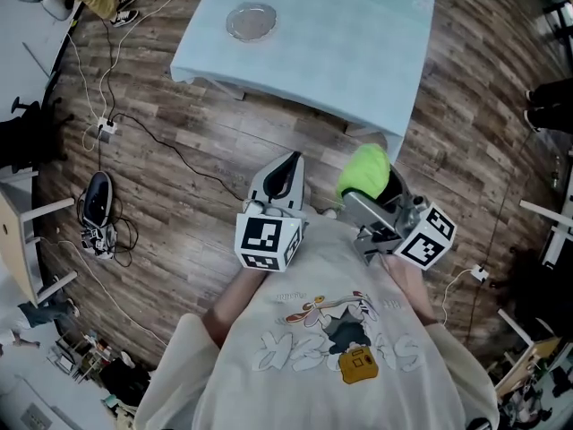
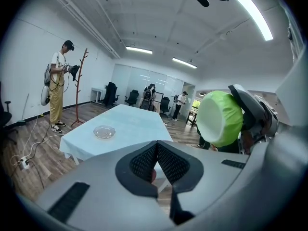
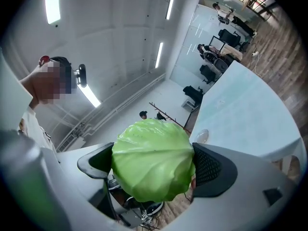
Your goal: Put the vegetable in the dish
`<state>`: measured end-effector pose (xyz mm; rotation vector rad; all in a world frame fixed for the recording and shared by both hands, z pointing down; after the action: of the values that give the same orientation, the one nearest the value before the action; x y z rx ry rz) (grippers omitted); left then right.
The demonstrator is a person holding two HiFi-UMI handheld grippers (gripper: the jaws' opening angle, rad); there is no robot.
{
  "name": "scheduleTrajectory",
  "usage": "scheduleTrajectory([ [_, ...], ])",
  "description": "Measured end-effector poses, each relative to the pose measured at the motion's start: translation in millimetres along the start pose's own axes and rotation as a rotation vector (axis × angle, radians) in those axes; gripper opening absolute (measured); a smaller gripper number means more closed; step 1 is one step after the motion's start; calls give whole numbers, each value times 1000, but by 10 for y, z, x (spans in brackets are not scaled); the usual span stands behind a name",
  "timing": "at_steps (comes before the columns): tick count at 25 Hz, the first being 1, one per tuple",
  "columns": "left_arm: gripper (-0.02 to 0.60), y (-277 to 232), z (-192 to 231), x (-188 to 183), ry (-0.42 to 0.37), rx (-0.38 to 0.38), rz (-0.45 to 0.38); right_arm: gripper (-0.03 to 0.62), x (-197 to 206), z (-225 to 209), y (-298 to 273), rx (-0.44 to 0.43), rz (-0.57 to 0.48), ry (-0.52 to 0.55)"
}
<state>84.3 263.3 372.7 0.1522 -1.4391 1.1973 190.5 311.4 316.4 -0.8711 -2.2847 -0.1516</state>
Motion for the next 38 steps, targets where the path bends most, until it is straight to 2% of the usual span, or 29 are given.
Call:
scheduleTrajectory([
  [7, 8, -152, 896, -387, 26, -13, -13, 495, -385, -147, -846, -8, -6, -41],
  [12, 8, -198, 1393, -625, 42, -16, -43, 495, -630, -114, -1327, -6, -5, -21],
  [21, 8, -229, 1800, -629, 118, -13, -46, 495, -712, -104, -1832, -9, 61, -26],
  [25, 8, -318, 1918, -603, 138, -37, -48, 495, -781, -224, -1972, -36, 63, -26],
  [31, 8, -453, 2154, -753, 161, -67, -33, 495, -1044, -492, -2232, -44, 70, -30],
  [38, 8, -892, 2436, -1027, 119, -58, 19, 495, -1369, -916, -2656, -64, 106, -28],
])
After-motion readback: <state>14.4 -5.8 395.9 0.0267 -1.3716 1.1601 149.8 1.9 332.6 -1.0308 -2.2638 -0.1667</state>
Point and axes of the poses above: the fingertips, and each gripper's own axes: y backward along the fingers, z to its left, x out of its underside, the point moved 2 cm from there along y, backward along the fingers, and after that the axes turned 13 degrees about z, right-handed, at the moved point
